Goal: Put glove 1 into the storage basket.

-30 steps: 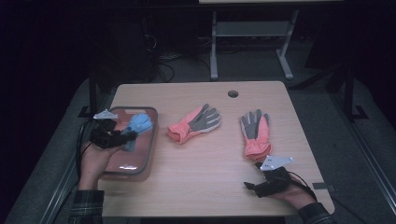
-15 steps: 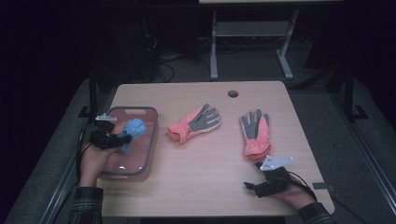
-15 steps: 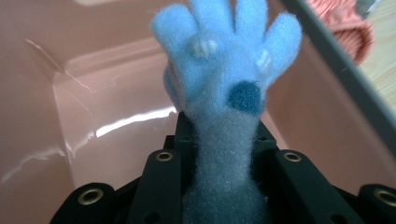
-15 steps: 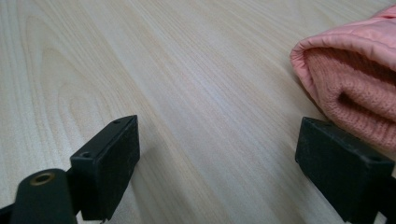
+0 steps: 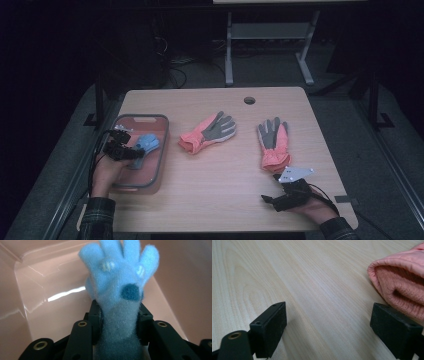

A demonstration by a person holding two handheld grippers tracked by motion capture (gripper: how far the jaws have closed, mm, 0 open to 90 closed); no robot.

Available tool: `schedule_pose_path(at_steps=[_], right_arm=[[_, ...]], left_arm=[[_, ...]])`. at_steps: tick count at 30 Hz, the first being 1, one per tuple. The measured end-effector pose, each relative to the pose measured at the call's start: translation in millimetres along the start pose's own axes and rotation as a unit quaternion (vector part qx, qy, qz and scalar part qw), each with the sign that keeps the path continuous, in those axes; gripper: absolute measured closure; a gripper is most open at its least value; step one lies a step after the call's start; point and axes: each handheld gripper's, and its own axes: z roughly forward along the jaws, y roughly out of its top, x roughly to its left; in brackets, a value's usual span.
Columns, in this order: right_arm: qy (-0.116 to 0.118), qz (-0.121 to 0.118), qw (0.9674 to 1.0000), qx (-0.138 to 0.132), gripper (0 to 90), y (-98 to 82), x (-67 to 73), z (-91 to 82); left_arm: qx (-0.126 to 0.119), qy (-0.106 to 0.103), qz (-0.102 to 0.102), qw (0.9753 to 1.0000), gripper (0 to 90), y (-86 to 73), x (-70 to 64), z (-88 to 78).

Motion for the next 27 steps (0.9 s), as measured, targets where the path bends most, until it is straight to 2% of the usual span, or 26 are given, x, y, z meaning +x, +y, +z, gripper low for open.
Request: schedule_pose_path(at_steps=[3,8,12,15,22,27], right_arm=[[0.000,0.000,1.0000,0.000,13.5,0.0,0.0,0.0],[0.000,0.000,1.0000,0.000,13.5,0.0,0.0,0.0],[0.000,0.000,1.0000,0.000,13.6,0.0,0.0,0.0],[0.000,0.000,1.0000,0.000,13.5,0.0,0.0,0.0],[0.000,0.000,1.0000,0.000,13.5,0.0,0.0,0.0],[0.000,0.000,1.0000,0.000,13.5,0.0,0.0,0.0]], left_arm=[[0.006,0.000,-0.001,1.0000,59.5,-0.3,1.1,2.2],[0.017,0.000,-0.003,0.9998,37.9,-0.9,2.9,6.2],[0.013,-0.006,0.004,0.9999,24.9,-0.4,2.4,6.7],[0.011,-0.018,0.006,0.9998,23.2,-0.4,1.3,7.1],[0.004,-0.020,0.009,0.9998,18.9,0.1,-0.5,7.0],[-0.020,-0.021,0.009,0.9995,16.2,2.0,-1.2,-2.3]])
